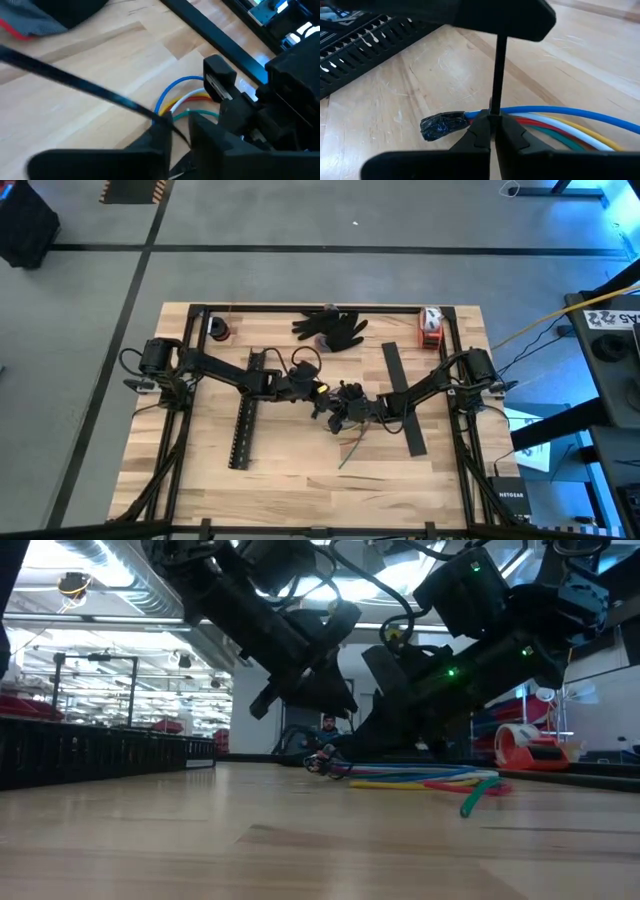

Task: Ziptie cables
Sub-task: Wrap the cable wires together using the black zip tie

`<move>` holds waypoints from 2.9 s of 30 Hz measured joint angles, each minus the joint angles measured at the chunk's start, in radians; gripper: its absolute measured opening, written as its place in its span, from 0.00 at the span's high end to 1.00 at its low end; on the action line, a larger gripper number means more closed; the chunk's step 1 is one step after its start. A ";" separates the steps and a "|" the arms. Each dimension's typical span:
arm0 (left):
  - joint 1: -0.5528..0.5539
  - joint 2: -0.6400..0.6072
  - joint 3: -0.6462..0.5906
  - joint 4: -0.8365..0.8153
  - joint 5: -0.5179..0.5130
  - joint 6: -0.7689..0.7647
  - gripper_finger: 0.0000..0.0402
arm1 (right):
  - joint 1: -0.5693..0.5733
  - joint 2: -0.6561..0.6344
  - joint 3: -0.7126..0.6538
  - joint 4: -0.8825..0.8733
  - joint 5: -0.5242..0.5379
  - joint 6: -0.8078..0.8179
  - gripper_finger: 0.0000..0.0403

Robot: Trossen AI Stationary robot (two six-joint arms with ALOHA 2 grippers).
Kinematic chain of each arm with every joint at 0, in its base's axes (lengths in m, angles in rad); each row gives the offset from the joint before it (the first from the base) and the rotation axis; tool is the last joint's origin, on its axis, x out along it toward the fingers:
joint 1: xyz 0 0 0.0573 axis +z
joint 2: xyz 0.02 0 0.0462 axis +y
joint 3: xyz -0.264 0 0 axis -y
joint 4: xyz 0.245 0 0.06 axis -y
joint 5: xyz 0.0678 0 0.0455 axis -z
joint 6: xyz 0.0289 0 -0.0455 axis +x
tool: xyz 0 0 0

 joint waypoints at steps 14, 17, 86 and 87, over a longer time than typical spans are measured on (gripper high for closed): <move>0.004 0.000 0.000 0.005 0.010 0.048 1.00 | 0.002 -0.083 0.001 -0.173 -0.097 -0.134 0.70; 0.004 0.000 0.000 0.007 0.010 0.044 1.00 | 0.001 -0.111 0.001 -0.205 -0.059 -0.133 0.66; 0.100 -0.264 0.001 -0.169 0.097 0.305 0.88 | -0.026 0.005 0.013 -0.118 -0.081 -0.130 0.98; 0.105 -0.275 0.001 -0.209 0.097 0.305 0.85 | -0.026 0.004 0.013 -0.122 -0.083 -0.130 0.98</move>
